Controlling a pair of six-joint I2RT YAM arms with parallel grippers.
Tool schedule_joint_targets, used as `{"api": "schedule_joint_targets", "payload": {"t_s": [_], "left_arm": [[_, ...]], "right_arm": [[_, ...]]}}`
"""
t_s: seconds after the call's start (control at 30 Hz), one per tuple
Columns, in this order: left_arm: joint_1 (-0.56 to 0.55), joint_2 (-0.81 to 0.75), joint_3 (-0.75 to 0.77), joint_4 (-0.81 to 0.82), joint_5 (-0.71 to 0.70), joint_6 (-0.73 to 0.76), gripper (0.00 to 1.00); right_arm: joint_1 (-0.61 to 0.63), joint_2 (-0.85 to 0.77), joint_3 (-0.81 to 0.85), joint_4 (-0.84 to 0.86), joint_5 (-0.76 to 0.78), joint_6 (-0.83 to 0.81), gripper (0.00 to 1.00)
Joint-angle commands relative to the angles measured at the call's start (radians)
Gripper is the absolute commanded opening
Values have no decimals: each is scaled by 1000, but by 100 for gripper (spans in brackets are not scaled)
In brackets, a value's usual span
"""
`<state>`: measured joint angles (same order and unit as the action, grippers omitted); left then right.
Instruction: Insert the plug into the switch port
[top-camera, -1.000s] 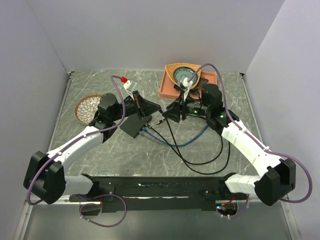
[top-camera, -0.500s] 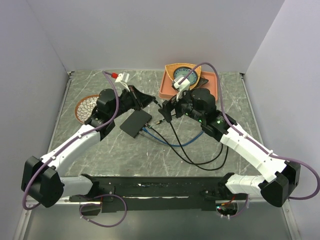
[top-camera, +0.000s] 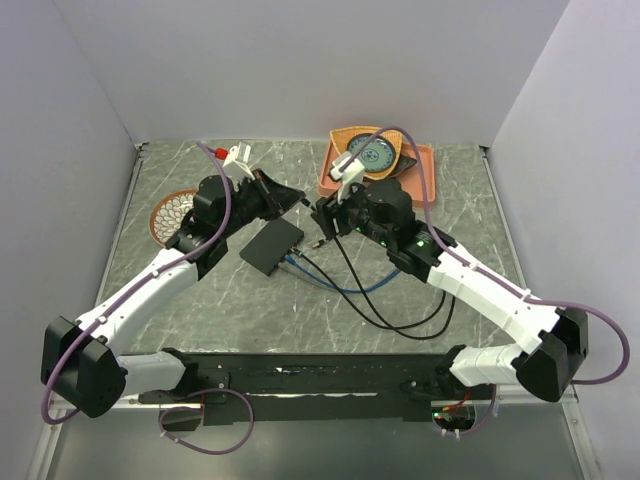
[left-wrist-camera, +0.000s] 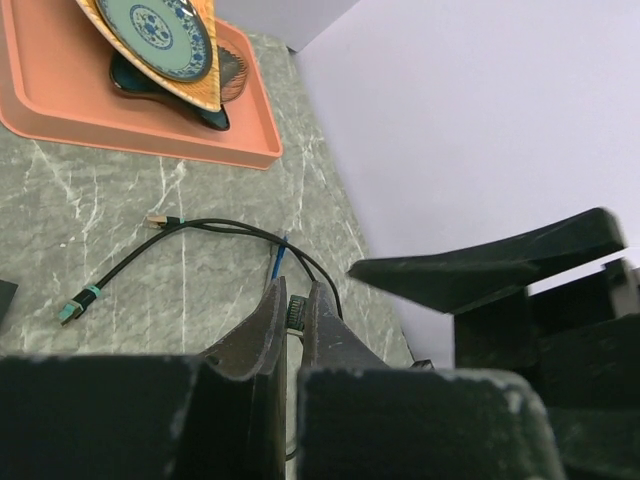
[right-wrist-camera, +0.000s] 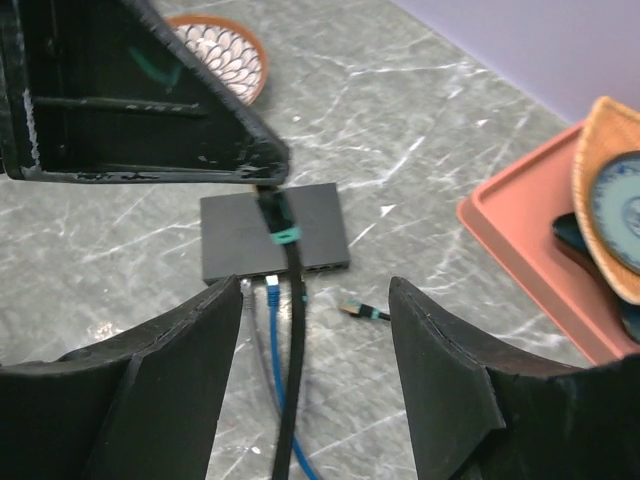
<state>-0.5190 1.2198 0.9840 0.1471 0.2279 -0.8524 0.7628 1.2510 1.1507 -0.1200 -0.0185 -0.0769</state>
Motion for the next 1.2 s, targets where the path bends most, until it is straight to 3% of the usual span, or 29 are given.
{"api": "schedule_joint_targets", "payload": {"t_s": [0.0, 0.23, 0.3, 0.37, 0.63, 0.83, 0.9, 1.0, 1.03, 1.17], "left_arm": [[0, -9, 51, 17, -18, -22, 1], [1, 7, 56, 25, 10, -14, 1], [1, 12, 58, 26, 16, -16, 1], [1, 14, 62, 23, 21, -13, 1], [1, 10, 62, 16, 21, -10, 1], [1, 17, 65, 12, 28, -2, 1], [1, 18, 67, 8, 31, -1, 1], [1, 17, 71, -6, 24, 9, 1], [1, 17, 71, -9, 18, 12, 1], [1, 15, 74, -23, 7, 18, 1]], "right_arm": [[36, 45, 72, 48, 2, -14, 68], [55, 76, 75, 74, 15, -15, 67], [56, 80, 76, 75, 41, -14, 63], [56, 88, 84, 72, 57, -9, 54], [56, 110, 86, 89, 66, -9, 52], [58, 125, 95, 94, 71, -8, 43], [59, 133, 101, 88, 91, -3, 38], [61, 127, 92, 102, 110, 5, 24], [59, 125, 90, 105, 111, 6, 14], [61, 116, 86, 114, 127, 9, 0]]}}
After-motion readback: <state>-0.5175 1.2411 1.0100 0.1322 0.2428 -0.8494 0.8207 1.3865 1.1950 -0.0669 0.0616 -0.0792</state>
